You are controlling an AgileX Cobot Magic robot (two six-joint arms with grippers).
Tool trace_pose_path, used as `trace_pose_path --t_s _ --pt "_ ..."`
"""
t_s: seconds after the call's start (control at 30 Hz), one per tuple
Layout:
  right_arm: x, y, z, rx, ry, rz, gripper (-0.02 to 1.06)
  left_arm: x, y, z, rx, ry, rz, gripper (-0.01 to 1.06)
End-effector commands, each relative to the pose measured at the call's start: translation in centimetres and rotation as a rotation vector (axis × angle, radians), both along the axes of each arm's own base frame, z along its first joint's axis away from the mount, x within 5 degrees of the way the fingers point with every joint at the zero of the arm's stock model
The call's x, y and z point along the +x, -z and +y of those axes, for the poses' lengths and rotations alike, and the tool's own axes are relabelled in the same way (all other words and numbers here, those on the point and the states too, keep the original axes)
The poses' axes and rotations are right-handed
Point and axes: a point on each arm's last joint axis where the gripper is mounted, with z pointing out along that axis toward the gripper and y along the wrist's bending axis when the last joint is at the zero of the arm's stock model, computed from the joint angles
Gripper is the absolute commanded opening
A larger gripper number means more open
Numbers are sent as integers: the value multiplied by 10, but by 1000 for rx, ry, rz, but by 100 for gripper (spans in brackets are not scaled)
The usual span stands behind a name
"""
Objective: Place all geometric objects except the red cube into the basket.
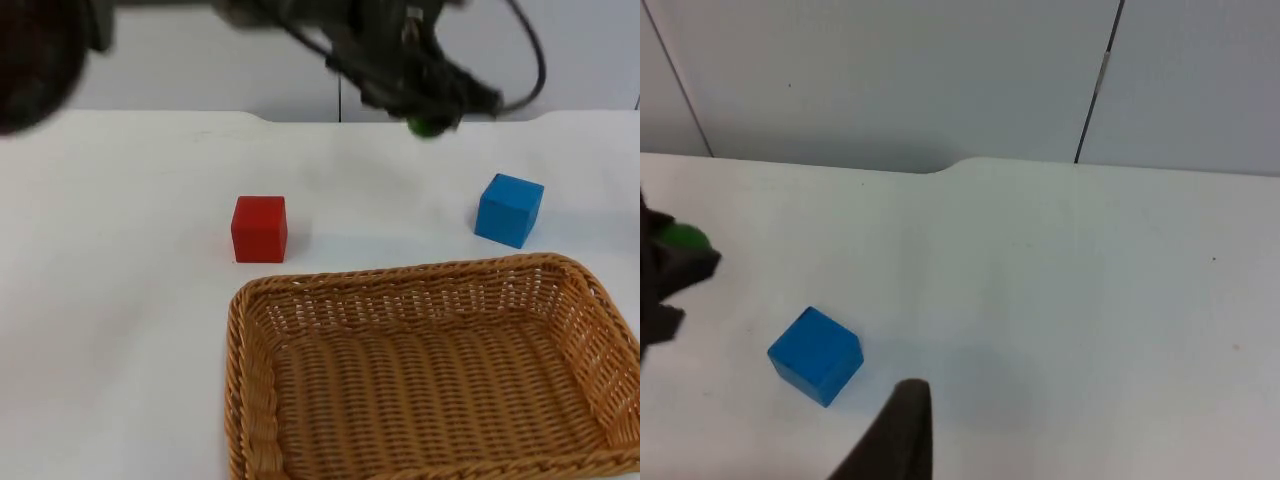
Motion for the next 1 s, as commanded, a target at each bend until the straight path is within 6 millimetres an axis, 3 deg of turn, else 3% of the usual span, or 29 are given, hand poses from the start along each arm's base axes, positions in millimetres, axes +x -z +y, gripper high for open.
trace_pose_path --t_s 0.0,0.2,0.27,0.33,0.4,0.47,0.57,0.6,0.7,0.97 --pt "-3 -5 0 -6 -4 -21 104 -7 -15 -1 14 8 14 1" --pt "-2 -7 0 -4 -8 -48 104 -33 -56 15 -6 23 -36 1" --pt "-2 -7 0 -4 -8 -48 104 -40 -61 19 -15 22 -50 1" --pt "-1 -7 0 -4 -8 -49 104 -57 -83 31 -42 19 -85 1" --pt "-1 -7 0 -4 -8 -49 104 -68 -85 39 -43 15 -76 1" --pt "-1 -7 0 -4 -8 -51 104 -96 -91 55 -84 -11 -77 1" --pt "0 -9 1 -3 -11 -72 104 -127 -78 73 -117 -49 -45 1" --pt "0 -9 1 -3 -11 -72 104 -127 -78 73 -117 -49 -45 1" --pt "1 -11 1 -2 -14 -93 104 -153 -49 77 -77 -36 31 1" --pt "1 -11 3 32 -20 -100 104 -204 -12 55 -15 97 101 1"
